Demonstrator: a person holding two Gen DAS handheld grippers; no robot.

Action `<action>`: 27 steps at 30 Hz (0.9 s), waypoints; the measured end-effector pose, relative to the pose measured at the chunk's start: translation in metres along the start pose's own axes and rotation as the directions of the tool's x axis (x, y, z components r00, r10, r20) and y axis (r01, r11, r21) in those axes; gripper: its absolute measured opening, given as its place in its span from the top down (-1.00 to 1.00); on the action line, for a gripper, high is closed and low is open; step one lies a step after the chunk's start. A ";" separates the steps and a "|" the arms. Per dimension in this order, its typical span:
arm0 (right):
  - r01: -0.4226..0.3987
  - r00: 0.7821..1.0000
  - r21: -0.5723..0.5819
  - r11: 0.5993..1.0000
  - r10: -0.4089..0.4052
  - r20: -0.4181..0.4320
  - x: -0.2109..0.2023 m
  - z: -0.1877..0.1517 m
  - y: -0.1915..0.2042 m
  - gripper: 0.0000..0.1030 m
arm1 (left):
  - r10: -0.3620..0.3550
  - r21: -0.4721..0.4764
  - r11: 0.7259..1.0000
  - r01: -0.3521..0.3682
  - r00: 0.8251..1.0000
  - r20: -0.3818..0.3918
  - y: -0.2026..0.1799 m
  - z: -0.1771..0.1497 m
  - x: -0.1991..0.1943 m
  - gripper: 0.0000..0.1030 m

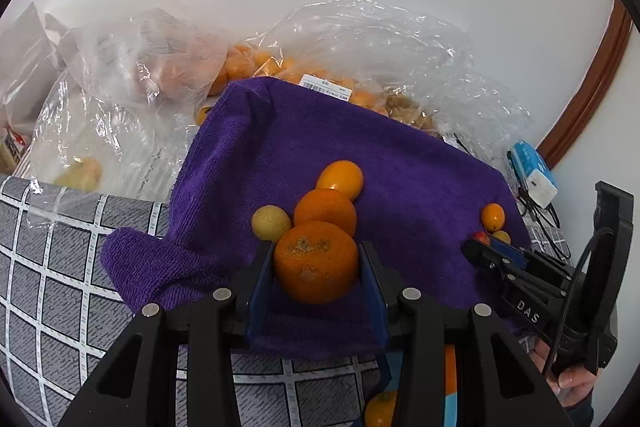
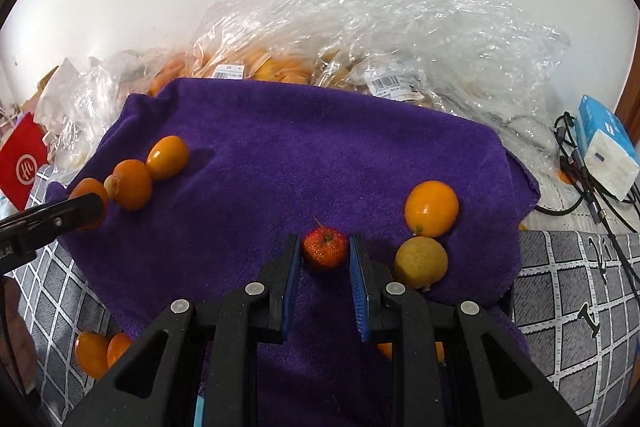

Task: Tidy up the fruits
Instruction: 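Lower both fruits onto the purple towel and open both tools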

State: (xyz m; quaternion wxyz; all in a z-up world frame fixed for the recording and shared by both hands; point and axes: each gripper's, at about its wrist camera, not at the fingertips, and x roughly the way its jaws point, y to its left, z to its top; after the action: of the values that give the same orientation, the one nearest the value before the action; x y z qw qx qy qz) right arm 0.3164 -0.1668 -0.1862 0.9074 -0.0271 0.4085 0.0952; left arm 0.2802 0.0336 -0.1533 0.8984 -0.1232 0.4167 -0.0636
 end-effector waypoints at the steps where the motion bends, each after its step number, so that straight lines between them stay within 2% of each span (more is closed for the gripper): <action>1: 0.004 1.000 -0.005 1.000 -0.004 0.001 0.000 -0.001 0.001 0.53 | 0.005 0.008 1.000 -0.005 1.000 -0.010 -0.001 -0.001 0.003 0.23; 4: 0.007 1.000 -0.011 1.000 -0.007 0.001 0.000 -0.001 0.002 0.53 | 0.023 0.043 0.999 -0.023 1.000 -0.004 -0.005 -0.002 0.004 0.23; 15: 0.036 0.999 -0.043 0.998 -0.035 0.025 -0.001 -0.004 0.005 0.51 | 0.017 0.053 0.998 -0.019 1.000 0.025 -0.004 -0.003 0.003 0.23; 17: 0.034 0.999 -0.045 0.998 -0.032 0.030 -0.003 -0.005 0.005 0.40 | 0.008 0.043 0.999 -0.009 1.000 0.026 -0.002 -0.003 0.002 0.23; 19: 0.035 0.999 -0.043 0.998 -0.034 0.036 -0.005 -0.005 0.006 0.18 | -0.001 0.034 0.999 0.000 1.000 0.024 -0.001 -0.002 0.002 0.23; 22: 0.041 0.998 -0.031 0.999 -0.040 0.039 -0.009 -0.004 0.006 0.02 | -0.013 0.025 1.000 0.012 1.000 0.024 0.000 -0.003 0.001 0.20; 25: 0.059 0.997 -0.007 0.998 -0.058 0.042 -0.014 -0.001 0.004 -0.02 | -0.034 0.024 0.999 0.034 0.999 0.019 0.000 -0.003 -0.001 0.08; 27: 0.061 0.997 0.021 0.998 -0.062 0.038 -0.021 0.000 0.000 -0.02 | -0.030 0.030 0.999 0.029 0.999 0.030 -0.001 -0.004 -0.003 0.07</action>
State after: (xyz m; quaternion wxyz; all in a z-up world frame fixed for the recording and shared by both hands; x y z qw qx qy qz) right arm 0.3026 -0.1702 -0.1704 0.9178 -0.0291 0.3908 0.0637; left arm 0.2758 0.0327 -0.1534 0.9052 -0.1169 0.4003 -0.0814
